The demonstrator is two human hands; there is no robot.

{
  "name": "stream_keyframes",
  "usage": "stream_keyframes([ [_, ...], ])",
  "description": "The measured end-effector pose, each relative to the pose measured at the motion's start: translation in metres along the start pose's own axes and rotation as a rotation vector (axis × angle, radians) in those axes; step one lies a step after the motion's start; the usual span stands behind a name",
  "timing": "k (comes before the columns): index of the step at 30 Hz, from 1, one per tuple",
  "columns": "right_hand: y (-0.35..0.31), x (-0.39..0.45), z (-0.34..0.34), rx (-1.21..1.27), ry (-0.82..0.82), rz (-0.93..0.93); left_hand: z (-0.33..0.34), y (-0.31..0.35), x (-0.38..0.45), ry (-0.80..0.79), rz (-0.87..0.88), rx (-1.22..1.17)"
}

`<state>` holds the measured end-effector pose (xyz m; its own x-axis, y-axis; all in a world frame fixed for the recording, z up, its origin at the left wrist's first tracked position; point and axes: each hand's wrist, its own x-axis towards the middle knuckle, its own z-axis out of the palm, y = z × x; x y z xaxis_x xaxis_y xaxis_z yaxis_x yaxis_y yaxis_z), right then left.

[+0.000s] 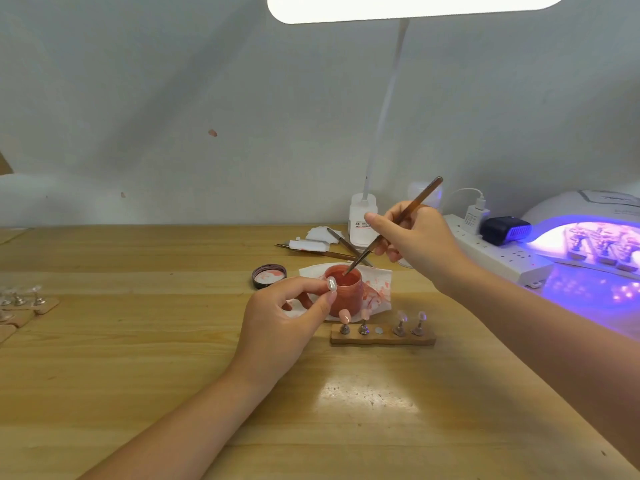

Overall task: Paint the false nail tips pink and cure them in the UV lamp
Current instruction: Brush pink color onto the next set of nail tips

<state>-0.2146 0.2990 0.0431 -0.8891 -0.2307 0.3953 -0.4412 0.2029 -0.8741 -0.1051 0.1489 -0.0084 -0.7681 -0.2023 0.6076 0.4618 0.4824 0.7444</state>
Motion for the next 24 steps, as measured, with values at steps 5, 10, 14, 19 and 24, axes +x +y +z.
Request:
stream_keyframes([
  [5, -0.002, 0.001, 0.004, -0.038, -0.030, -0.025, 0.000, 0.000, 0.000, 0.003, -0.007, 0.004],
  [10, 0.005, -0.001, -0.007, -0.044, 0.055, 0.049, 0.000, 0.000, 0.000, 0.002, -0.008, 0.014],
  [14, 0.011, -0.006, -0.015, -0.040, 0.125, 0.119, 0.000, 0.000, 0.000, -0.010, -0.018, 0.022],
  [19, 0.015, -0.022, -0.020, 0.108, 0.330, 0.157, 0.000, 0.000, -0.001, -0.022, -0.043, 0.011],
  [24, 0.010, -0.054, -0.007, 0.272, 0.396, 0.003, 0.000, -0.002, -0.001, -0.050, -0.076, 0.007],
])
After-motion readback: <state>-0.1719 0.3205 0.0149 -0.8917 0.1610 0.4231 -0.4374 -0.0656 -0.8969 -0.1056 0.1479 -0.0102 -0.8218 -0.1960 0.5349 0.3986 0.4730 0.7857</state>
